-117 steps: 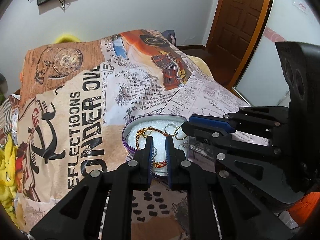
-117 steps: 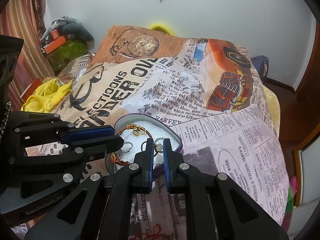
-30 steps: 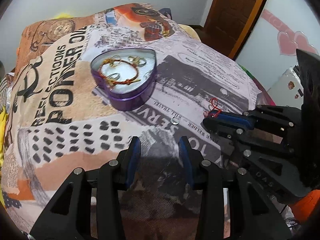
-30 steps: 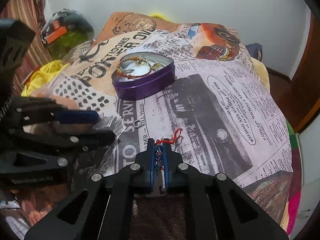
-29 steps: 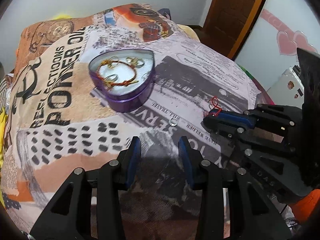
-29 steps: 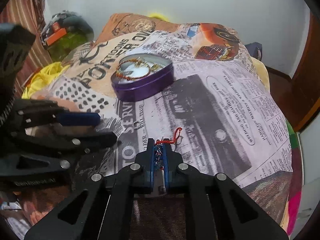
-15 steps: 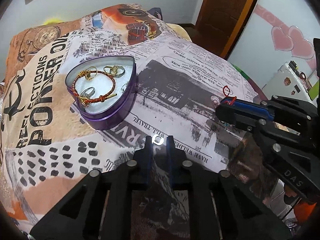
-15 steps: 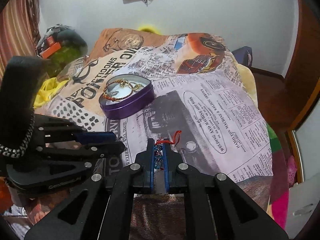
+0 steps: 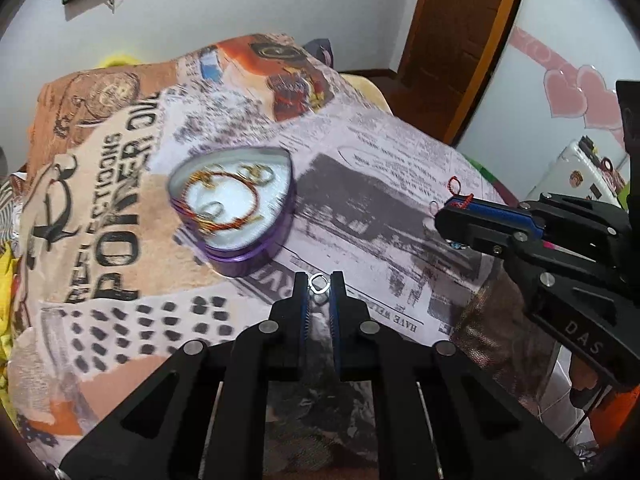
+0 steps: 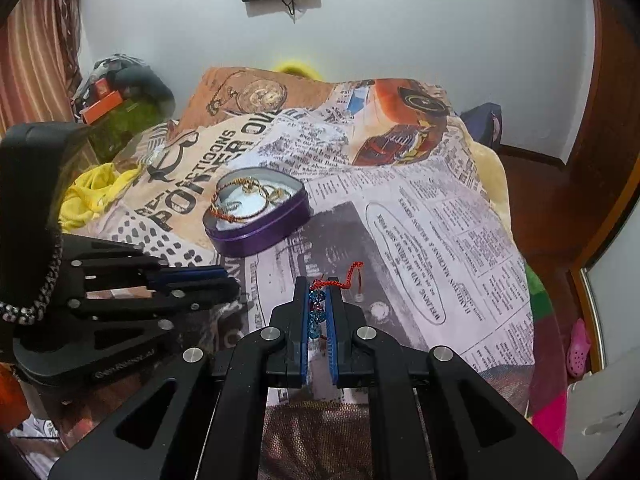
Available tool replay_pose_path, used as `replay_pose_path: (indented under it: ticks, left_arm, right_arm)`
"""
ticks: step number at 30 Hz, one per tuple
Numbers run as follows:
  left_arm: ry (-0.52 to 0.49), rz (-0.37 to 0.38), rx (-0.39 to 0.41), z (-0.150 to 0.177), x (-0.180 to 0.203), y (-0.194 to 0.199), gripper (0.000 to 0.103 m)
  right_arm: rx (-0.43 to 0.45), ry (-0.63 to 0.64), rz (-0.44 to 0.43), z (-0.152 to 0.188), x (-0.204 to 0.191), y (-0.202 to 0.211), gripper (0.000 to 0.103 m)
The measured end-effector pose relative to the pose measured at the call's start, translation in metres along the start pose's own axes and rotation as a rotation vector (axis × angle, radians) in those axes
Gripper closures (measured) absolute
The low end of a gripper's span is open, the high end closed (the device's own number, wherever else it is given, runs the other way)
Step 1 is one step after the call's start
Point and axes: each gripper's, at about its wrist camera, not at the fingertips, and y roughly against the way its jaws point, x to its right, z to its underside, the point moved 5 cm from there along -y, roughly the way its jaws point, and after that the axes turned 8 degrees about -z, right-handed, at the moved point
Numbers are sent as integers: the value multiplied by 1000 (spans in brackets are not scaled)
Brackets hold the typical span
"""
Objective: Organize jewelry
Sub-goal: 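Carry the bracelet and ring over the heart tin with both tools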
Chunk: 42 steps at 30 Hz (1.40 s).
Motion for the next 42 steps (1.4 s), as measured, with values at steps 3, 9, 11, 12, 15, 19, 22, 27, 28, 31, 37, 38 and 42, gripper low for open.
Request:
replay_pose_path:
  ticks: [3, 9, 11, 12, 15, 19, 22, 27, 28, 31, 37, 38, 42]
  left_arm:
    - [20, -14, 26, -4, -11, 11, 95]
    - [54, -42, 77, -14, -32, 31, 95]
    - [62, -50, 95, -17, -38, 38, 95]
    - [65, -52, 102, -19, -40, 40, 95]
    - [71, -61, 122, -23, -47, 47, 95]
    - [76, -67, 151, -32, -53, 56, 95]
    - [77, -70, 171, -38, -56, 60, 95]
    - [82, -71, 192, -48, -62, 62, 95]
    - [82, -72, 193, -50, -63, 62, 95]
    - [83, -72, 193, -55, -67, 57, 95]
    - [99, -57, 178, -66, -75, 41, 95]
    - [104, -50, 172, -67, -77, 37, 95]
    - [122, -27, 144, -71, -82, 21, 95]
  right_arm:
    - [17, 8, 2, -8, -3, 3, 96]
    - [50, 23, 1, -23, -11, 7, 96]
    - [61, 28, -2, -28, -14, 8, 96]
    - [65, 31, -3, -31, -15, 9, 96]
    - [85, 43, -9, -40, -22, 11, 96]
    - [114, 60, -17, -53, -31, 12, 96]
    - [128, 69, -22, -61, -36, 11, 96]
    - [139, 83, -29, -71, -40, 4, 96]
    - [139, 86, -30, -73, -41, 1, 96]
    - [133, 90, -36, -77, -43, -7, 96]
    - [96, 86, -54, -79, -42, -28, 96]
    - [88, 85, -58, -79, -41, -32, 96]
    - [51, 88, -68, -76, -42, -48, 96]
